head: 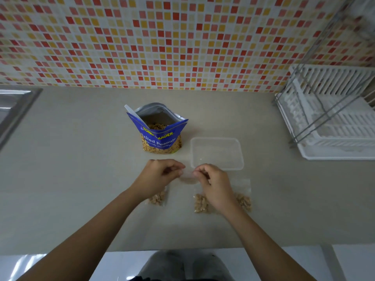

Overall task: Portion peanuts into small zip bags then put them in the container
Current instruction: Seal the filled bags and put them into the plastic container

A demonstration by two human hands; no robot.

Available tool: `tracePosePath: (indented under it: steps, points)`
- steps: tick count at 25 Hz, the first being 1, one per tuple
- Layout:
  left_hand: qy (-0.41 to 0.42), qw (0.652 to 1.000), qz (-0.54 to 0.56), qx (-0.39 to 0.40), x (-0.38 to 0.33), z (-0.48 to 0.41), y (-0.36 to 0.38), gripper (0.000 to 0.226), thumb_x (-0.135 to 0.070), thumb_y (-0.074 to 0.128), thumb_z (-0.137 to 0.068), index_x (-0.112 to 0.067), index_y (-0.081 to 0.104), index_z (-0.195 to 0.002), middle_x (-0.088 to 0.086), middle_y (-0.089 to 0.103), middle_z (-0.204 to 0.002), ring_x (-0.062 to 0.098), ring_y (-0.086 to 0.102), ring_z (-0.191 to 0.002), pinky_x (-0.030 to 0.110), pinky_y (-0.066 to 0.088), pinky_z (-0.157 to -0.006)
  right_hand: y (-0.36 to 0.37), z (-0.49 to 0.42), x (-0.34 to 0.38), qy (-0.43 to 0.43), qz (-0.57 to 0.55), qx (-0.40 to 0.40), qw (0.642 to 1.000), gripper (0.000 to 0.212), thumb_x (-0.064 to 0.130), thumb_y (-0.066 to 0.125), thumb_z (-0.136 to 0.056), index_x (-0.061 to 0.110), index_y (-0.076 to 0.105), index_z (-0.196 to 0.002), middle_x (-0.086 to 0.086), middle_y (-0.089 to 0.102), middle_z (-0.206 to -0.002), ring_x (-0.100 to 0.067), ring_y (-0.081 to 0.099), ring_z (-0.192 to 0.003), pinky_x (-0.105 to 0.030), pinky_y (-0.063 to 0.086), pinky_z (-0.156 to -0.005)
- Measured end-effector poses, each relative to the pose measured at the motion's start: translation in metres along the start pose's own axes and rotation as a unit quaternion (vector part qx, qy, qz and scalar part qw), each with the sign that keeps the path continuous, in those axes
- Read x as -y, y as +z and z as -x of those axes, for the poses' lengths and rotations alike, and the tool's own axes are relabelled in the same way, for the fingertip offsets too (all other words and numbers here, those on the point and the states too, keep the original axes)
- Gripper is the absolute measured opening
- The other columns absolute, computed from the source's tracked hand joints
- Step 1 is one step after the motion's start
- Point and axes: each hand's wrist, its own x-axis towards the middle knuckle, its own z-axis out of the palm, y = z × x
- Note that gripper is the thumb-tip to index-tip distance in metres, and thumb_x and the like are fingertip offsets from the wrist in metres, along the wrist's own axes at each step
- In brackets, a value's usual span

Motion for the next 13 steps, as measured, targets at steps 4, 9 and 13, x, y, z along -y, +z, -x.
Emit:
tracePosePath:
  steps: [4, 9, 13]
  points:
    - [0.035, 0.999, 0.004, 0.001, -0.023, -0.01, -0.001, 0.015, -0.015, 0.066, -0.083, -0.016, 0.071, -0.097, -0.009, 0.068, -0.072, 0.006, 0.065, -0.072, 0.016, 0.049, -0.07, -0.02, -0.006, 0.008, -0.054, 0.056, -0.037, 0.996, 0.007, 0.012, 0.059, -0.082, 0.01, 0.065, -0.079, -0.005, 0.065, -0.078, -0.018, 0.058, -0.072, -0.022, 0.04, -0.067]
    - [0.089, 0.996, -0.028, 0.01, -0.043, -0.017, 0.006, 0.011, -0.019, 0.069, -0.08, -0.016, 0.072, -0.09, -0.016, 0.064, -0.076, -0.003, 0.058, -0.071, 0.006, 0.041, -0.062, -0.038, -0.005, 0.014, -0.087, 0.082, -0.061, 0.991, 0.01, 0.016, 0.057, -0.079, 0.012, 0.065, -0.075, -0.002, 0.065, -0.075, -0.011, 0.053, -0.067, -0.016, 0.035, -0.063]
    - [0.111, 0.991, -0.075, -0.006, -0.048, -0.021, 0.015, 0.011, -0.027, 0.066, -0.082, -0.018, 0.071, -0.087, -0.005, 0.069, -0.079, 0.008, 0.06, -0.07, 0.028, 0.051, -0.066, -0.048, -0.002, 0.017, -0.088, 0.078, -0.064, 0.991, 0.006, 0.012, 0.064, -0.081, 0.013, 0.066, -0.075, 0.001, 0.067, -0.074, -0.006, 0.055, -0.067, -0.01, 0.037, -0.061]
